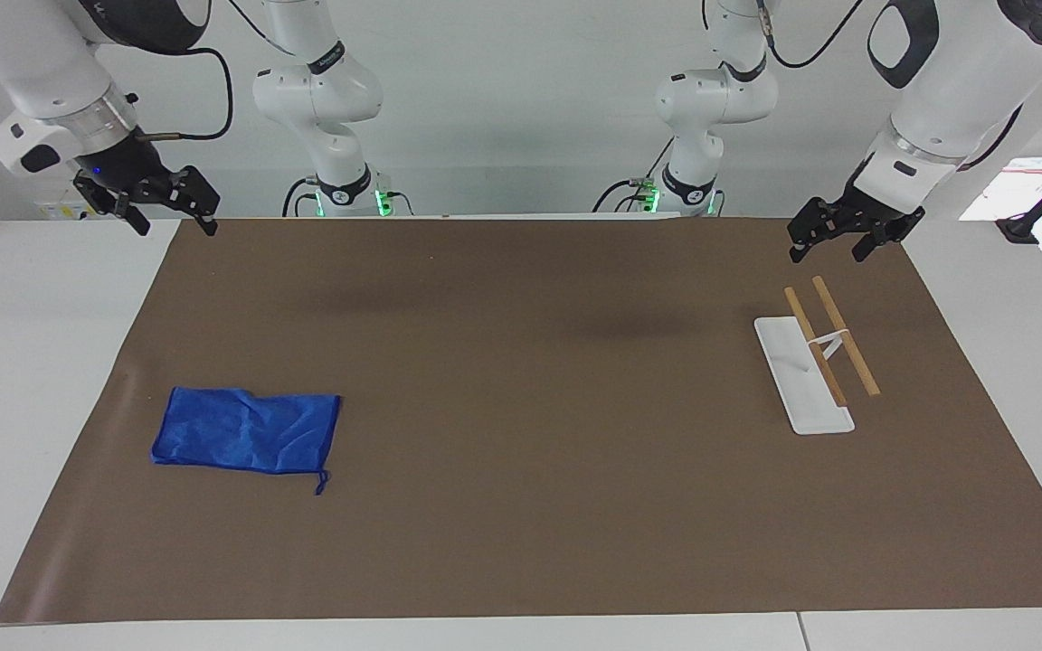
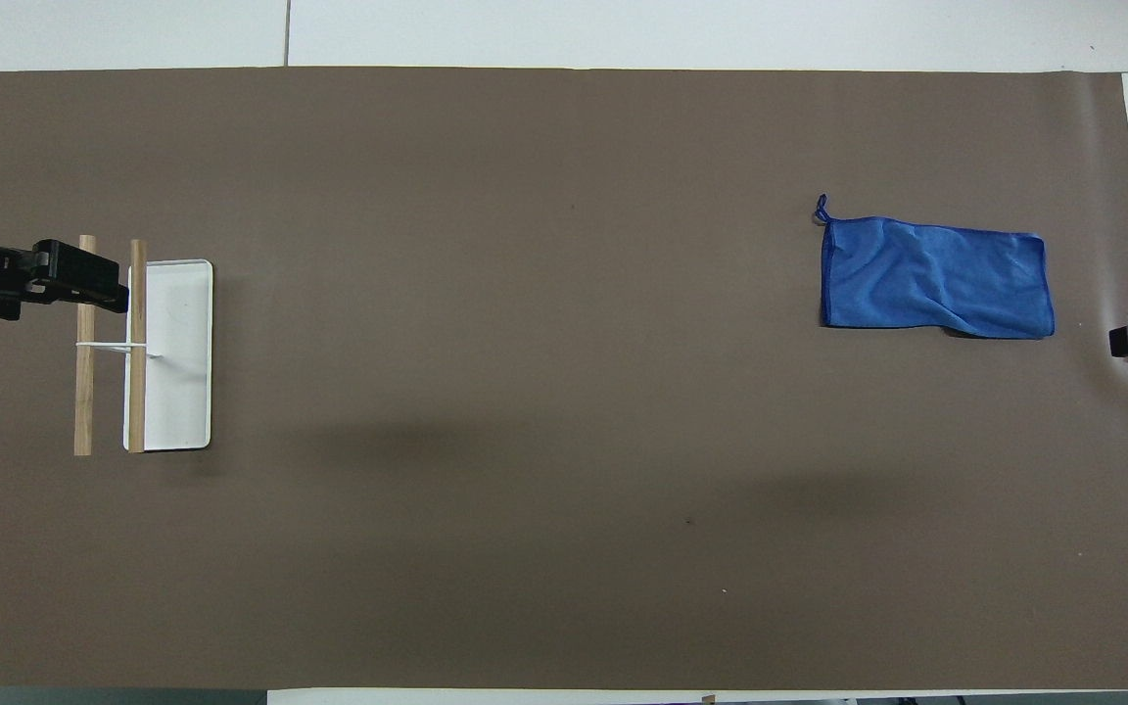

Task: Right arm passes towel to left arm to hang
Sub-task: 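Reach the right gripper toward the blue towel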

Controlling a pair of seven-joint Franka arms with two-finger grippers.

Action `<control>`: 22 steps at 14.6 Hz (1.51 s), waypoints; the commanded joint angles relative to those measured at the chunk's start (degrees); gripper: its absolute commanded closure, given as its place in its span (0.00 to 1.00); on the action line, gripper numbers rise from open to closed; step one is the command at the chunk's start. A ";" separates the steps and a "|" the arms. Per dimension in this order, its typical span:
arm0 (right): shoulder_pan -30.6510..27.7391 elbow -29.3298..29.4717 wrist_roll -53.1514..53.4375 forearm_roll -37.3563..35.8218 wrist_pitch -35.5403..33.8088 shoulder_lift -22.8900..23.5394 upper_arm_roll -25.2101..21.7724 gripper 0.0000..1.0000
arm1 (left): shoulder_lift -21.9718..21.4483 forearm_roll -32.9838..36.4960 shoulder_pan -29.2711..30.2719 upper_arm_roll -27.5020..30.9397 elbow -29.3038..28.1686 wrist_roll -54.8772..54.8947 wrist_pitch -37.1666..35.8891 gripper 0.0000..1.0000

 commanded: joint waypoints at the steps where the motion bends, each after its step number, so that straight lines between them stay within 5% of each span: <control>1: 0.13 -1.51 -0.12 -1.11 0.54 -1.25 -0.05 0.00 | -1.83 0.97 0.01 0.00 -1.70 0.11 -0.54 0.00; 7: -0.14 -1.25 -0.55 -1.11 0.37 -1.16 -0.14 0.00 | -1.57 2.80 0.01 0.00 -0.12 1.34 -0.19 0.00; 10: 0.91 -1.51 -2.40 -0.58 6.40 -0.11 -0.05 0.00 | -1.21 4.13 0.01 0.00 0.85 3.01 -0.28 0.00; 15: 0.65 7.80 -2.31 2.85 15.62 17.44 -0.05 0.00 | -1.74 4.04 0.10 0.27 0.68 4.77 -0.63 0.00; 18: 2.23 5.79 -1.61 2.94 25.65 24.05 0.04 0.00 | -1.92 3.95 0.19 0.27 0.59 4.77 -0.63 0.00; 22: 2.33 2.71 -1.34 2.94 30.41 30.29 0.04 0.00 | -1.92 3.95 0.10 0.27 0.41 4.77 -0.54 0.00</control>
